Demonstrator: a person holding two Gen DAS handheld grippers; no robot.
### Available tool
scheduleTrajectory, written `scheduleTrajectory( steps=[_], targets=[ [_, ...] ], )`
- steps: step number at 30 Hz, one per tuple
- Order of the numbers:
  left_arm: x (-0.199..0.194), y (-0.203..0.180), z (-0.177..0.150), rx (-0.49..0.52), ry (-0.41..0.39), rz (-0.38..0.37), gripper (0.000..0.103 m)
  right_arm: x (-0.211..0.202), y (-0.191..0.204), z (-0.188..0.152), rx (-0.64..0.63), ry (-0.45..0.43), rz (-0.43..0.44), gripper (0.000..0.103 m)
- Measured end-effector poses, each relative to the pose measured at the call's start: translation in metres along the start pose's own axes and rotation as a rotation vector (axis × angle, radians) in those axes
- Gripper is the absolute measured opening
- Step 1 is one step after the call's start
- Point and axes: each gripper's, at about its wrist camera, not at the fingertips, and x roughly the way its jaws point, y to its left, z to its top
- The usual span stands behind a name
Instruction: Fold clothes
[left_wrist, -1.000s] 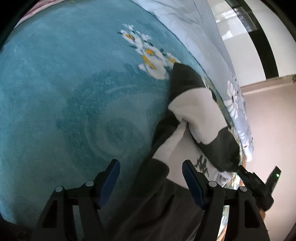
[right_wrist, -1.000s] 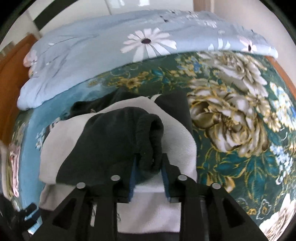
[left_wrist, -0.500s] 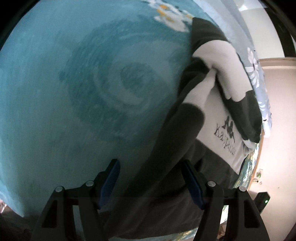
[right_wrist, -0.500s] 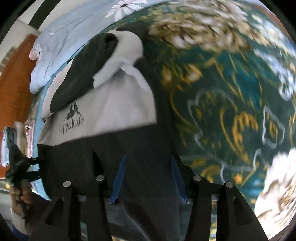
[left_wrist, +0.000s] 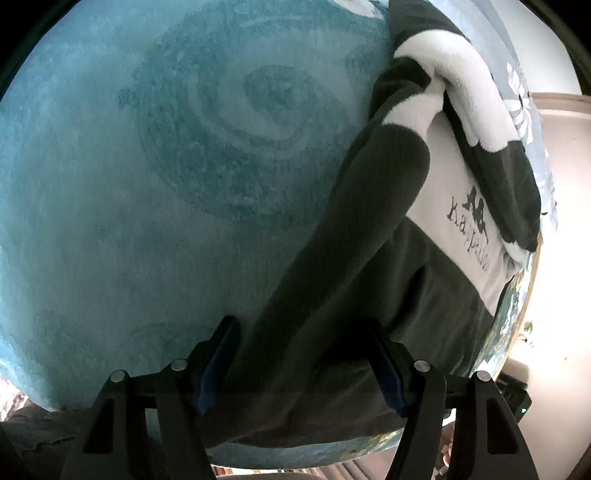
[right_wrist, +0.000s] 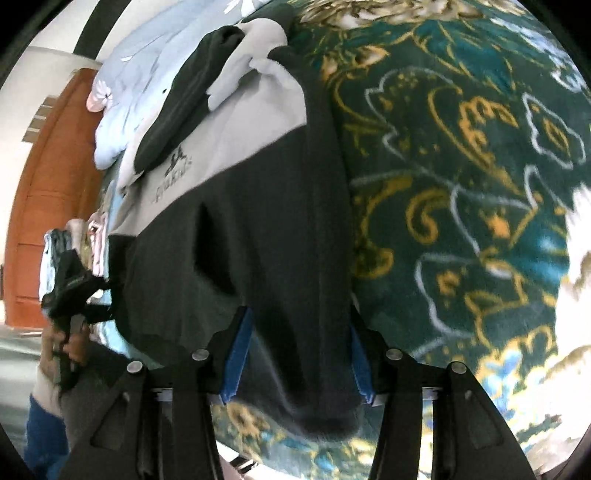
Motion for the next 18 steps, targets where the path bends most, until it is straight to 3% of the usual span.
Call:
scheduleTrajectory(
  steps=[3,5,8,11,14,18],
  targets=[
    [-0.001,-0.001,-0.003,0.001,0.004,0.011,0.045,0.004,0.004,-0.002,0.007,-0.01,0.0,0.044],
    [-0.004,0.002,-0.005,-0.014,-0.004,0.002,0.025,0.008,0.014,0.0,-0.017,-0.021,-0.029,0.02],
    [-0.016,0.005,-0.009,-0.02,-0.041,-0.036,0.01,0.001,0.028,0.0,-0.065,-0.048,-0.026,0.015],
    [-0.03,0.007,-0.011,-0.026,-0.095,-0.093,0.009,-0.009,0.039,0.008,-0.079,-0.084,0.048,0.013],
    [-0.046,0.014,-0.012,-0.048,-0.146,-0.21,0.009,-0.027,0.045,0.022,-0.051,-0.135,0.166,0.013],
    [-0.069,0.011,-0.002,-0.002,-0.181,-0.309,0.009,-0.046,0.053,0.051,-0.016,-0.184,0.286,0.013]
  ],
)
